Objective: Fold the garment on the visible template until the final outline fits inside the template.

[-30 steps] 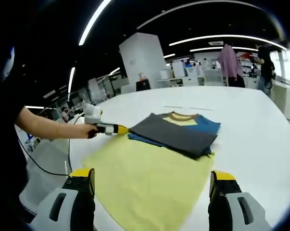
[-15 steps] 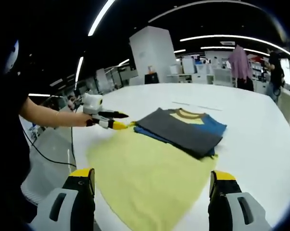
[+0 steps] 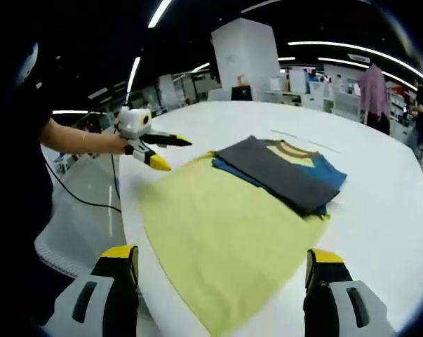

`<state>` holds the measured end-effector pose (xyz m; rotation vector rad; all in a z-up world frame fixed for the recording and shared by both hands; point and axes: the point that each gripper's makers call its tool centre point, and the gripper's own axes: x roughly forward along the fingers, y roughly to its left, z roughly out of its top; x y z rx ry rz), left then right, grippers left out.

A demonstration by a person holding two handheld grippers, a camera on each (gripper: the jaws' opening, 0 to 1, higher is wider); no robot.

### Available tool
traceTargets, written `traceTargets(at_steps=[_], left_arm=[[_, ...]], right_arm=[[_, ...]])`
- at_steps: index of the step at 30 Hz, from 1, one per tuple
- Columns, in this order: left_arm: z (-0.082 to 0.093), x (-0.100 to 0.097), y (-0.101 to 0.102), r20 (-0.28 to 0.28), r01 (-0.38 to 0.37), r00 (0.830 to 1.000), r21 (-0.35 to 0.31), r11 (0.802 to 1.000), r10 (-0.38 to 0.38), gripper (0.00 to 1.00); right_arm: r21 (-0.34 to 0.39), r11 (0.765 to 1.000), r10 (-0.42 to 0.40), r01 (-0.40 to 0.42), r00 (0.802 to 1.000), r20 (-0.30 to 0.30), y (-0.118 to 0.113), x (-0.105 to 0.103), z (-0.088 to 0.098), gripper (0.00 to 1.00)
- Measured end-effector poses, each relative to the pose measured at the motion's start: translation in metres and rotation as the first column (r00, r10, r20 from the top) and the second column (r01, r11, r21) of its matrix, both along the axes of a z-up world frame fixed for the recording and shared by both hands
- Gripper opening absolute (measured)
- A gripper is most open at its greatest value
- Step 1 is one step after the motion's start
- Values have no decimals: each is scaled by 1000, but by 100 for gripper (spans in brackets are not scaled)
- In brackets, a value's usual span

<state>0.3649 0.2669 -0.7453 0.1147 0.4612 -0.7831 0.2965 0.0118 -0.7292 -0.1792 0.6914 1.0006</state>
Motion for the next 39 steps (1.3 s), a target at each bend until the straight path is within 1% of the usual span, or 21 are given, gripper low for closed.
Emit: traceTargets(at_steps=[2, 4, 9, 13, 15, 19, 22, 24, 25, 26, 27, 28, 30, 33, 34, 37, 39], left_arm=[[0, -9, -3, -5, 26, 1000, 2, 1000, -26, 83], [-2, -18, -5, -14, 54, 998, 18, 998, -54, 84], [-5, -37, -8, -36, 105, 994, 23, 994, -104, 84], [-11, -55, -11, -55, 161, 986, 61, 985, -158, 82], [-13, -64, -11, -71, 182, 982, 65, 981, -177, 80], [-19, -75, -10, -85, 202, 977, 93, 975, -194, 77], [-23, -83, -10, -97, 219, 973, 105, 970, -209, 69], [-28, -88, -8, -98, 241, 969, 146, 960, -228, 65], [-30, -90, -8, -100, 242, 968, 151, 958, -229, 64], [-33, -93, -8, -116, 251, 965, 154, 956, -235, 61], [-35, -96, -8, -130, 255, 963, 155, 954, -237, 56], [-37, -97, -7, -132, 259, 962, 165, 952, -239, 52], [-41, -102, -6, -138, 277, 957, 188, 942, -254, 47], [-44, -106, -6, -139, 286, 955, 198, 938, -262, 45], [-45, -107, -6, -142, 288, 954, 202, 936, -263, 43], [-51, -112, -3, -156, 306, 949, 236, 922, -275, 38], [-53, -114, -2, -161, 307, 948, 235, 922, -274, 38]], right_arm=[[-17, 1000, 17, -17, 1000, -8, -1, -4, -3, 98], [-33, 999, 34, -34, 999, -12, -1, -8, -6, 97], [-74, 995, 63, -64, 998, -16, -4, -14, -14, 93], [-105, 990, 90, -92, 996, -21, -6, -19, -23, 87], [-123, 986, 107, -109, 994, -21, -8, -22, -28, 84], [-161, 977, 138, -140, 990, -22, -11, -28, -37, 74], [-181, 971, 150, -153, 988, -26, -14, -31, -44, 69], [-199, 967, 155, -157, 988, -29, -17, -33, -49, 65], [-206, 965, 158, -161, 987, -30, -18, -34, -51, 63], [-214, 963, 160, -164, 986, -33, -19, -35, -53, 61], [-226, 960, 162, -166, 986, -36, -21, -36, -56, 57], [-229, 959, 165, -168, 986, -35, -22, -37, -57, 54], [-238, 957, 164, -167, 986, -34, -23, -39, -60, 50], [-255, 952, 168, -170, 985, -30, -25, -40, -65, 48], [-265, 948, 175, -176, 984, -30, -26, -41, -66, 47], [-301, 933, 197, -195, 980, -24, -29, -42, -69, 44], [-322, 923, 211, -208, 977, -28, -31, -42, -71, 41]])
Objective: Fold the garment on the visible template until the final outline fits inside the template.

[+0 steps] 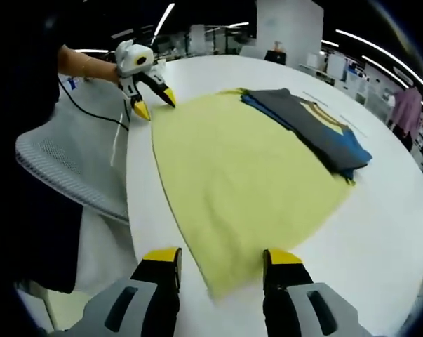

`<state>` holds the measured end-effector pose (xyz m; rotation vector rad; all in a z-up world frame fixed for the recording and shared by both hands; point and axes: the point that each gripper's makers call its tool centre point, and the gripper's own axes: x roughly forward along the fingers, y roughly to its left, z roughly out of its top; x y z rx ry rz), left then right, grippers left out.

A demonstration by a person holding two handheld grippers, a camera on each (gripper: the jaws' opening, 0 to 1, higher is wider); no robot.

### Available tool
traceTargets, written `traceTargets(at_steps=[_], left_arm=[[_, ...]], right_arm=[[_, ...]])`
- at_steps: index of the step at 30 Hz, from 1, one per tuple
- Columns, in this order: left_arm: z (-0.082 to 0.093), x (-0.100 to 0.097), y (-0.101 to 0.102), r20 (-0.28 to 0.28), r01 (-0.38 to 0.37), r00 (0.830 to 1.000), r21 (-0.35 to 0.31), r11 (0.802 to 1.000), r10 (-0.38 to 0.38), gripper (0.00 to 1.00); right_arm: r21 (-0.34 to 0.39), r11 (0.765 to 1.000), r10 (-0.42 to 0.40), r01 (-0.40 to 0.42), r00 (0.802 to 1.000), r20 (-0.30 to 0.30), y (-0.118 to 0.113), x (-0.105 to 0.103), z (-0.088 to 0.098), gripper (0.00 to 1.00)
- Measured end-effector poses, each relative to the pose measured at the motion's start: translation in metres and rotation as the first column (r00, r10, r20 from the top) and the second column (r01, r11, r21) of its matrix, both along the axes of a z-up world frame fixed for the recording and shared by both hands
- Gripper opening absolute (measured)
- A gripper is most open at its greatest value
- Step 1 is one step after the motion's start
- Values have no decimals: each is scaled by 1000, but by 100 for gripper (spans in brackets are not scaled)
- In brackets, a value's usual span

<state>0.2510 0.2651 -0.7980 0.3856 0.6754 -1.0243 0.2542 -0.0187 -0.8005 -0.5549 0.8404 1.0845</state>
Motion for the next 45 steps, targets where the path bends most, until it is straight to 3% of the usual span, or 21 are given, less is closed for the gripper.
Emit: traceTargets(at_steps=[14, 19, 25, 32, 45], left_arm=[[1, 2, 4, 19, 5, 1000, 35, 999, -6, 29], [-1, 3, 4, 23, 16, 1000, 67, 998, -18, 7], [-1, 10, 5, 15, -14, 1000, 43, 999, 13, 1], [1, 7, 6, -4, -17, 1000, 115, 993, 17, 1], [21, 4, 4, -58, -41, 997, 151, 988, 50, 1]], right_arm=[[-15, 1000, -10, 10, 1000, 13, -5, 8, -2, 27], [-23, 1000, -21, 21, 1000, 19, -6, 13, -2, 15], [-52, 998, -34, 36, 998, 48, -8, 23, -4, 0], [-61, 997, -41, 42, 999, 24, -8, 19, -1, 0], [-44, 997, -68, 68, 998, -13, -10, 19, 20, 0]])
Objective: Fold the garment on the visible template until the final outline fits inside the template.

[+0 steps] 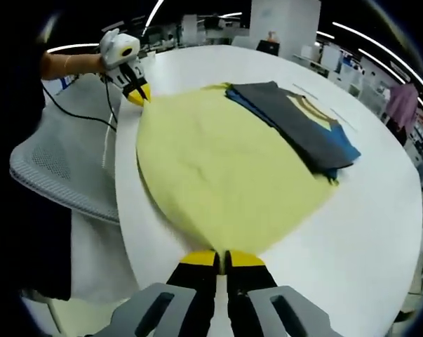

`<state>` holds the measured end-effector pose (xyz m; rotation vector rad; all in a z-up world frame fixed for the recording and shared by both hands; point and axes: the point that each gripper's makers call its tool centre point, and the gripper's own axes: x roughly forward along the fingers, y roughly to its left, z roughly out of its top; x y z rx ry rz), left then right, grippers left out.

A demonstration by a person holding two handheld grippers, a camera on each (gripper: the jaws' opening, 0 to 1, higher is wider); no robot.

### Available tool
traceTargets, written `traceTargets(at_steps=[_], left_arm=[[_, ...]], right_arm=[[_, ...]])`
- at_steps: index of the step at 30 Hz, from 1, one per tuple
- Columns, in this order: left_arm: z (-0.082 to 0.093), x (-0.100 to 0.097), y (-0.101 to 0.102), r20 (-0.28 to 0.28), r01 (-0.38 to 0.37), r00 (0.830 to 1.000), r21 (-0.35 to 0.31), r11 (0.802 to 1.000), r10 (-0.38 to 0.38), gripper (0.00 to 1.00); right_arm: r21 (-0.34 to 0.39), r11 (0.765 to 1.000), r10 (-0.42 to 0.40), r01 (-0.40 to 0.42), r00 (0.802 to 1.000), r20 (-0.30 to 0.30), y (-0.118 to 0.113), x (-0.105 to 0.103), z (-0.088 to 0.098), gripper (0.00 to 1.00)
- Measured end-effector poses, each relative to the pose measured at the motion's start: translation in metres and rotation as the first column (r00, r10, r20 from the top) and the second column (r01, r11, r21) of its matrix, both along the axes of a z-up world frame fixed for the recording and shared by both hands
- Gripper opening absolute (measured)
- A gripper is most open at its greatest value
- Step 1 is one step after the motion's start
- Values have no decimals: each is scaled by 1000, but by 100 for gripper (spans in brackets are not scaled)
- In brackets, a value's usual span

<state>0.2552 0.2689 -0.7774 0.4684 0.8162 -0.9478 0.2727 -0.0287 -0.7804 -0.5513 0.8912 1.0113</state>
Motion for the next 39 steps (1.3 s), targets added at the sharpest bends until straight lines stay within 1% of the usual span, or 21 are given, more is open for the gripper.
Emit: traceTargets(at_steps=[6, 14, 18, 24, 31, 36, 39], left_arm=[[10, 1, -1, -8, -13, 1000, 10, 1000, 13, 1], [23, -2, -2, -21, -43, 999, -1, 999, 43, 1], [28, -5, -4, -29, -62, 998, -12, 998, 62, 1], [33, -10, -2, -38, -70, 997, -14, 997, 69, 1], [44, -16, 1, -57, -101, 993, -20, 995, 99, 1], [49, -19, 1, -65, -106, 992, -25, 994, 104, 1], [51, -20, 1, -74, -109, 991, -16, 994, 108, 1]], right_arm=[[7, 1000, -2, 2, 1000, -1, -1, 0, 11, 0], [17, 1000, -5, 5, 1000, -6, -3, -2, 23, 0], [18, 1000, -6, 6, 1000, -18, -4, -4, 28, 0], [27, 1000, -11, 12, 999, -39, -5, -9, 35, 0], [46, 999, -5, 7, 999, -43, -3, -17, 42, 0], [52, 998, -21, 24, 999, -46, -2, -19, 46, 0], [55, 998, -24, 27, 999, -45, -2, -19, 50, 0]])
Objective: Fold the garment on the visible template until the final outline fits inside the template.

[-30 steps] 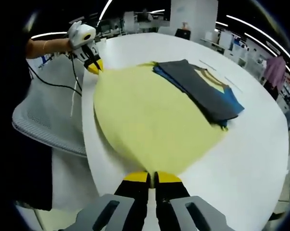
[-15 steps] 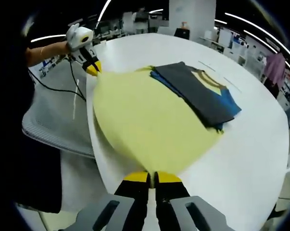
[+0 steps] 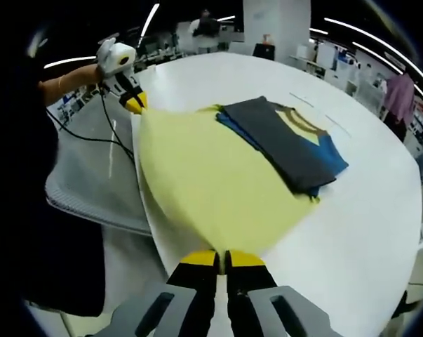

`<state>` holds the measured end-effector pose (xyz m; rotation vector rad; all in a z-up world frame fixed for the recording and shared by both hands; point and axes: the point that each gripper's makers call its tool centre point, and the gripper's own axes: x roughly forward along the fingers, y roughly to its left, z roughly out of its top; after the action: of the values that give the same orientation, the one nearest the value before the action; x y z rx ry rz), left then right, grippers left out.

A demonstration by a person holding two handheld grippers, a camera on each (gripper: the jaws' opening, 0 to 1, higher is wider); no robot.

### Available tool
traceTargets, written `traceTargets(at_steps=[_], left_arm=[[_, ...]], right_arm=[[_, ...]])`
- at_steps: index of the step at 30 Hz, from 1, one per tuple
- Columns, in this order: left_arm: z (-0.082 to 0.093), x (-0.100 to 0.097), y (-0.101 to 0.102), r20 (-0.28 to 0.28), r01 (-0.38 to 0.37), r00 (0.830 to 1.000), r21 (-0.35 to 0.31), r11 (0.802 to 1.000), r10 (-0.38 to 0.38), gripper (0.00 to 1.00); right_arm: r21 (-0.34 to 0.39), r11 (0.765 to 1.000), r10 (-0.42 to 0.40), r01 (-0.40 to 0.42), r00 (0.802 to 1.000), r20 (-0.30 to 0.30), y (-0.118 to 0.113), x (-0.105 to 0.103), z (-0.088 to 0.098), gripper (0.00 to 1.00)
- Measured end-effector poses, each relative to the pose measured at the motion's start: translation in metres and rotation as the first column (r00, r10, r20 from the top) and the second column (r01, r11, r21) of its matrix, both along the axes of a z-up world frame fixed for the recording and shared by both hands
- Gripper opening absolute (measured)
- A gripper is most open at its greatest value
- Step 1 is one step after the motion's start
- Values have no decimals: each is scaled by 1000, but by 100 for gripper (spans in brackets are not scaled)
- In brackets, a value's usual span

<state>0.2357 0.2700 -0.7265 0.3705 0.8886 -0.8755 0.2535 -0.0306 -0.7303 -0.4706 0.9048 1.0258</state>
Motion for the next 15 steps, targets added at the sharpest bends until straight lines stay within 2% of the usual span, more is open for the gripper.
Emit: traceTargets(at_steps=[9, 15], left_arm=[[15, 2, -4, -22, -12, 1000, 6, 1000, 12, 1], [33, 12, -7, 7, 15, 1000, 13, 1000, -15, 1]], right_arm=[[-20, 1000, 3, -3, 1000, 6, -2, 4, 13, 0], [-26, 1000, 4, -3, 999, 38, -4, 16, 29, 0]])
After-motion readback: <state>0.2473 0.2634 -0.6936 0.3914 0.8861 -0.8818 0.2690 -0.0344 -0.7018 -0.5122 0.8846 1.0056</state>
